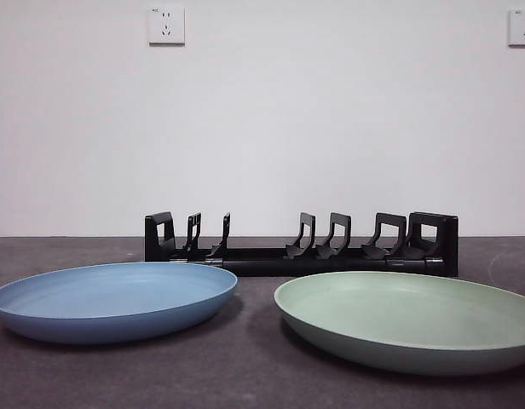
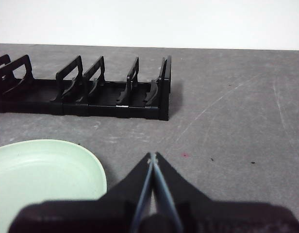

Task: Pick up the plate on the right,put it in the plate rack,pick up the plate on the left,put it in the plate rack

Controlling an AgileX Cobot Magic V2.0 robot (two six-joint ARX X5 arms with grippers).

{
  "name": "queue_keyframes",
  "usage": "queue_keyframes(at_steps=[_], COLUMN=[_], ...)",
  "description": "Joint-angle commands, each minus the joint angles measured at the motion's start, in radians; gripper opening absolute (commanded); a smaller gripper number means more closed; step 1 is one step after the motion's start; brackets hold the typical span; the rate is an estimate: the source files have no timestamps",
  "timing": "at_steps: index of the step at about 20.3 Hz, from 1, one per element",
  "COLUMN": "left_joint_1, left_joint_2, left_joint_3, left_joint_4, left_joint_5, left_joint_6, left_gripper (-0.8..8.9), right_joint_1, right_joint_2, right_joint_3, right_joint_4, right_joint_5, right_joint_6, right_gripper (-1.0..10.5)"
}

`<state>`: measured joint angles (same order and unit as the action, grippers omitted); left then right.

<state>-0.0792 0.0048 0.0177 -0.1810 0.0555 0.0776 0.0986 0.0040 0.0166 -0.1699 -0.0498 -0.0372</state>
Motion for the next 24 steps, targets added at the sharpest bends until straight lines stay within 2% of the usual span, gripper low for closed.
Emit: queue_keyframes(at_steps=[1,3,6,7,9,10,24], left_joint_1=[0.002,0.002,0.002,0.002,0.002,0.002,0.002], left_joint_2=[-0.003,-0.003,-0.003,-0.003,-0.003,-0.003,-0.003], left_joint_3=[-0.014,-0.014,-0.014,-0.014,-0.014,-0.014,-0.014], left_joint_4=[0.005,0.005,0.007,0.007,0.008,0.008,0.020], left_joint_5=[0.005,0.005,0.005,0.005,0.005,0.005,0.004], left_joint_6=[-0.022,-0.078,-0.199,-0.246,-0.299,-0.312,-0.315], left_gripper=[-0.04,-0.04,-0.04,-0.04,-0.04,-0.04,-0.04], right_joint_1=[0.001,0.001,0.001,0.001,0.001,0.001,0.001], right_joint_2=[-0.002,-0.002,-0.002,-0.002,-0.002,-0.002,-0.002], right_joint_3=[-0.011,-0.011,-0.011,-0.011,-0.011,-0.011,-0.011], right_joint_4=[-0.009,-0.009,-0.009,-0.009,-0.009,-0.009,-0.008], right_joint_5=[-0.002,-0.003,-0.003,-0.003,-0.003,-0.003,0.003], right_joint_6=[0.037,0.078,0.190,0.252,0.336,0.351,0.354], right_gripper=[0.1,0.1,0.0,0.1,0.1,0.1,0.0])
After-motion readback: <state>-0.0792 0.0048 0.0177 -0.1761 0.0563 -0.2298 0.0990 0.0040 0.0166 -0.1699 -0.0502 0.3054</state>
